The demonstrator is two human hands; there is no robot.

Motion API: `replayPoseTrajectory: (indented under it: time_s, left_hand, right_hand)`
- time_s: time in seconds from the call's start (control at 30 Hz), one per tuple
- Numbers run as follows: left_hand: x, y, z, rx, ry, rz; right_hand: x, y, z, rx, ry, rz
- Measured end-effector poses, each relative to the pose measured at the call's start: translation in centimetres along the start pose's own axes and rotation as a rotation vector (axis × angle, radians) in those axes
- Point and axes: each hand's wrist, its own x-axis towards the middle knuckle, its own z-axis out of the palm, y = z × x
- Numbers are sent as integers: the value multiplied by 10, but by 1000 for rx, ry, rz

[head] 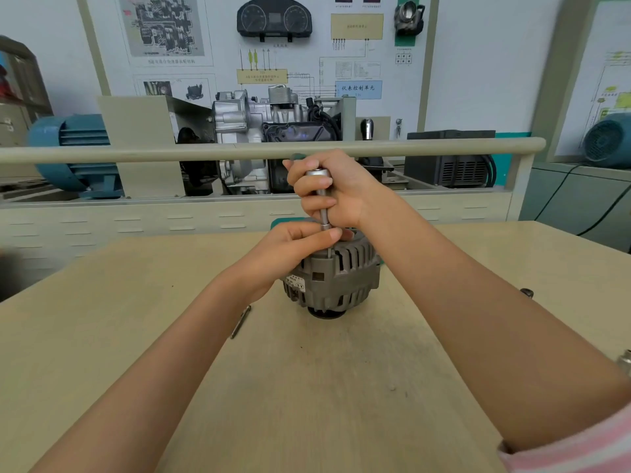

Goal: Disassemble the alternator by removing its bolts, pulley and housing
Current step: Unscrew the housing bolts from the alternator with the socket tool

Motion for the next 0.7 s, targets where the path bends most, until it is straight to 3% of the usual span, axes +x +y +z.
replayPoseTrajectory:
  time_s: [0.17,0.37,0.57,0.7]
  left_hand:
    - [0,0,-3,-28,-32,-8]
    - [0,0,1,61,15,13]
    - [2,-2,-4,44,-17,23]
    - [3,-5,-7,-27,-52,24]
  right_hand:
    - [-2,-1,-8,153,-52,1]
    - [-9,0,-29,394,94,-125]
    - [-11,0,-14,210,208,-206]
    - [-1,2,0,109,147,-100]
